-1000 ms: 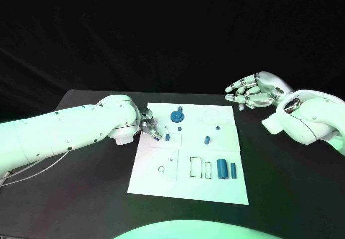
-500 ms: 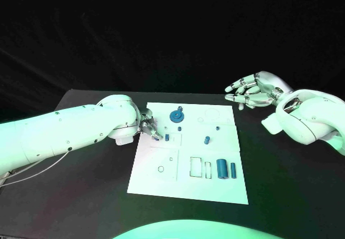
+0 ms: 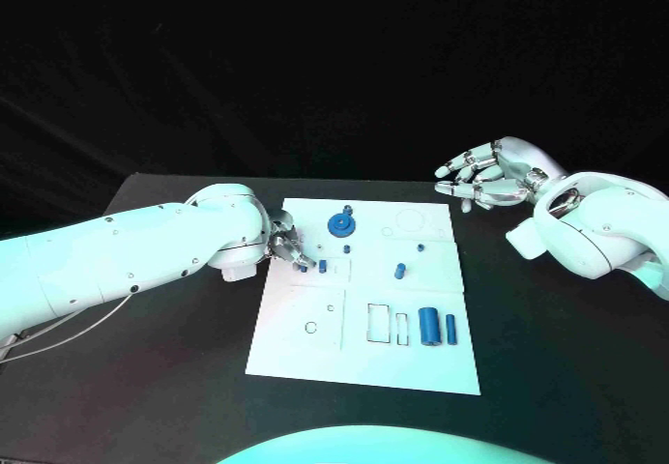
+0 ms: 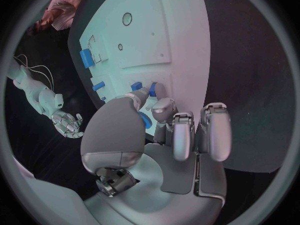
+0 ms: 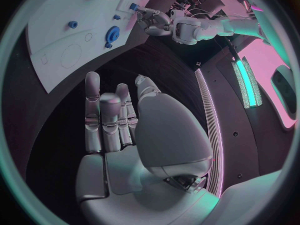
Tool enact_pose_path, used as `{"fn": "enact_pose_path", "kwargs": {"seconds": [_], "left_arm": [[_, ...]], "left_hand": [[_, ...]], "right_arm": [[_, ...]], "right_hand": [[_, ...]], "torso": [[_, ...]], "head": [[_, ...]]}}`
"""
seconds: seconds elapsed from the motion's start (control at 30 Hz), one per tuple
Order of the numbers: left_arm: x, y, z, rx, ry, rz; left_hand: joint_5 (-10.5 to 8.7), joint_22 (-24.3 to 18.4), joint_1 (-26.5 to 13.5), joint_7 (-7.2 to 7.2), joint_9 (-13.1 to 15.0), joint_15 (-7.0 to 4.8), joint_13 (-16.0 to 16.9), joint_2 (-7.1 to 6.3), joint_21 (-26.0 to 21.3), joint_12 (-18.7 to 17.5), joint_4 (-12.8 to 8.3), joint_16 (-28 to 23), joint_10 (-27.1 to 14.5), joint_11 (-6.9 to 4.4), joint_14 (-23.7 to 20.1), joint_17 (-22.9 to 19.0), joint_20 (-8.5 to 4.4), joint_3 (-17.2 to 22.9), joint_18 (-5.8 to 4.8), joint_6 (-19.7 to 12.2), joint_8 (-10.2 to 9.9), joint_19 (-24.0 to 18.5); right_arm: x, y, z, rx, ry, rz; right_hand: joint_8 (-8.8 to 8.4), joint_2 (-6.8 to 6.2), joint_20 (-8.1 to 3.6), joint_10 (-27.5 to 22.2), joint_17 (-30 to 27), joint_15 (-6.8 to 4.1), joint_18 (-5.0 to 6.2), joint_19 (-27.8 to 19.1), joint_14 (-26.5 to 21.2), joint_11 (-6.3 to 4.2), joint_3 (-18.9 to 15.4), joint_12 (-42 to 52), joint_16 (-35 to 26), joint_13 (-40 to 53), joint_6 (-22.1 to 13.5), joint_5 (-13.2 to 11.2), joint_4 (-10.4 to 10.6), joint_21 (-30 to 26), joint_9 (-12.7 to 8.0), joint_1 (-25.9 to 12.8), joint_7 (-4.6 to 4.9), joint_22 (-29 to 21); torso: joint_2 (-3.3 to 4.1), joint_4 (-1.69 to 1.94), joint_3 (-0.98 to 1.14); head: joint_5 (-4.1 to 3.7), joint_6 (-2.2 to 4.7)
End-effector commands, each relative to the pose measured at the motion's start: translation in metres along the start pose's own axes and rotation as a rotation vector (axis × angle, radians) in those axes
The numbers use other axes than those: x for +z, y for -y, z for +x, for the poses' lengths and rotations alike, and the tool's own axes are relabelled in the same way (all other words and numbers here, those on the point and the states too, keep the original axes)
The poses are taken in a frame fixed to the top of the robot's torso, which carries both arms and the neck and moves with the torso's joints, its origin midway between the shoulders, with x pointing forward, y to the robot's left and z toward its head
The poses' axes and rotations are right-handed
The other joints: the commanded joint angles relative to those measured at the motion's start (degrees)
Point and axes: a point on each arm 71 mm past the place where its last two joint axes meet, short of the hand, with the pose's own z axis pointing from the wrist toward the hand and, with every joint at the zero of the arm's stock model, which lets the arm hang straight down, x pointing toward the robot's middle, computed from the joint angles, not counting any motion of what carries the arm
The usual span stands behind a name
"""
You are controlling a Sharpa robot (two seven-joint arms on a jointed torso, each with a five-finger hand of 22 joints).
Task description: Assemble the parts on the task board
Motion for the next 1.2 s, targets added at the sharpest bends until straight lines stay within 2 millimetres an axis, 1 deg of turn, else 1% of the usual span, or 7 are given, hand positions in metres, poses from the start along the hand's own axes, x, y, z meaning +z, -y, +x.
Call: {"fn": "enact_pose_path", "kwargs": {"seconds": [0.03,0.4,0.53,0.67,0.87,1.07,1.2], "left_arm": [[0.000,-0.002,0.000,0.003,-0.009,-0.029],[-0.002,-0.005,0.000,-0.006,-0.007,-0.024],[-0.003,-0.004,0.001,-0.025,-0.011,-0.013],[-0.004,-0.005,0.000,-0.054,0.003,-0.005],[-0.007,-0.008,-0.007,-0.133,0.050,0.018],[-0.014,-0.010,-0.016,-0.238,0.119,0.095],[-0.019,-0.004,-0.020,-0.300,0.156,0.187]], "left_hand": [[0.01,5.26,-0.55,0.31,-0.10,-0.38,0.09,0.10,0.25,0.27,0.15,0.14,0.29,0.14,6.12,15.08,-0.25,-0.76,-0.46,0.01,0.13,1.66],[0.01,5.21,-1.92,0.41,-0.27,-0.33,0.11,-0.16,0.19,0.37,0.62,0.14,0.20,0.23,6.12,15.08,-0.30,-5.58,-0.43,-0.02,0.32,1.62],[0.01,5.13,-4.75,0.56,-0.38,-0.24,-0.03,-0.17,0.12,0.31,0.76,0.14,-0.03,0.34,6.12,15.08,-0.32,-10.15,-0.41,-0.28,0.35,1.58],[0.01,5.06,-5.88,0.48,-0.49,-0.31,-0.01,1.25,0.05,0.42,0.68,0.14,-0.17,0.30,6.12,15.08,-0.37,-14.73,-0.39,-0.55,0.48,1.54],[0.02,3.96,-5.25,0.68,-0.68,-0.27,-1.25,2.83,-0.63,-0.65,0.72,0.14,-1.05,0.43,6.12,15.08,-0.38,-17.04,-0.14,-1.24,0.33,1.02],[0.04,0.99,-1.56,1.44,-1.37,0.09,-5.28,4.23,-2.54,-4.40,0.45,0.14,-3.91,1.02,6.12,15.08,-0.13,-17.02,0.51,-3.37,-0.77,-0.42],[0.08,-5.57,3.46,3.23,-2.97,1.27,-15.45,4.58,-6.90,-14.23,-0.33,-2.93,-11.46,2.45,4.70,11.79,0.35,-15.00,1.89,-6.98,-3.26,-3.79]], "right_arm": [[0.000,-0.001,0.001,-0.007,-0.011,-0.008],[0.000,-0.001,0.001,-0.007,-0.011,-0.009],[0.000,-0.001,0.001,-0.007,-0.011,-0.010],[0.000,-0.001,0.001,-0.007,-0.010,-0.010],[0.000,0.000,0.001,-0.007,-0.009,-0.009],[0.000,0.000,0.000,-0.008,-0.007,-0.008],[0.000,0.000,0.000,-0.008,-0.006,-0.008]], "right_hand": [[0.22,0.10,0.02,-0.10,-0.02,-0.04,0.74,0.29,-0.15,0.05,-0.04,0.01,-0.19,-0.04,-0.39,0.29,0.44,-0.28,0.09,-0.31,0.15,-0.05],[0.23,0.07,0.02,-0.12,-0.04,-0.04,0.73,0.31,-0.15,0.06,-0.07,0.02,-0.23,-0.08,-0.43,0.28,0.47,-0.33,0.09,-0.34,0.17,-0.07],[0.23,0.07,0.02,-0.12,-0.04,-0.04,0.73,0.31,-0.15,0.06,-0.07,0.02,-0.23,-0.08,-0.43,0.28,0.47,-0.33,0.09,-0.34,0.17,-0.07],[0.23,0.07,0.02,-0.12,-0.04,-0.04,0.73,0.31,-0.15,0.06,-0.07,0.02,-0.23,-0.08,-0.43,0.28,0.47,-0.33,0.09,-0.34,0.17,-0.07],[0.23,0.07,0.02,-0.12,-0.04,-0.04,0.73,0.31,-0.15,0.06,-0.07,0.02,-0.23,-0.08,-0.43,0.28,0.47,-0.33,0.09,-0.34,0.17,-0.07],[0.23,0.07,0.02,-0.12,-0.04,-0.04,0.73,0.31,-0.15,0.06,-0.07,0.02,-0.23,-0.08,-0.43,0.28,0.47,-0.33,0.09,-0.34,0.17,-0.07],[0.23,0.07,0.02,-0.12,-0.04,-0.04,0.73,0.31,-0.15,0.06,-0.07,0.02,-0.23,-0.08,-0.43,0.28,0.47,-0.33,0.09,-0.34,0.17,-0.07]], "torso": [[-0.03,0.02,-0.03],[-0.03,0.02,-0.06],[-0.05,0.01,-0.06],[-0.04,-0.04,-0.05],[-0.06,0.02,-0.02],[-0.07,0.06,-0.03],[-0.06,0.03,-0.05]], "head": [[-0.03,0.01],[-0.02,0.02],[-0.06,0.11],[-0.08,0.10],[-0.22,0.17],[-0.43,0.44],[-0.55,0.55]]}}
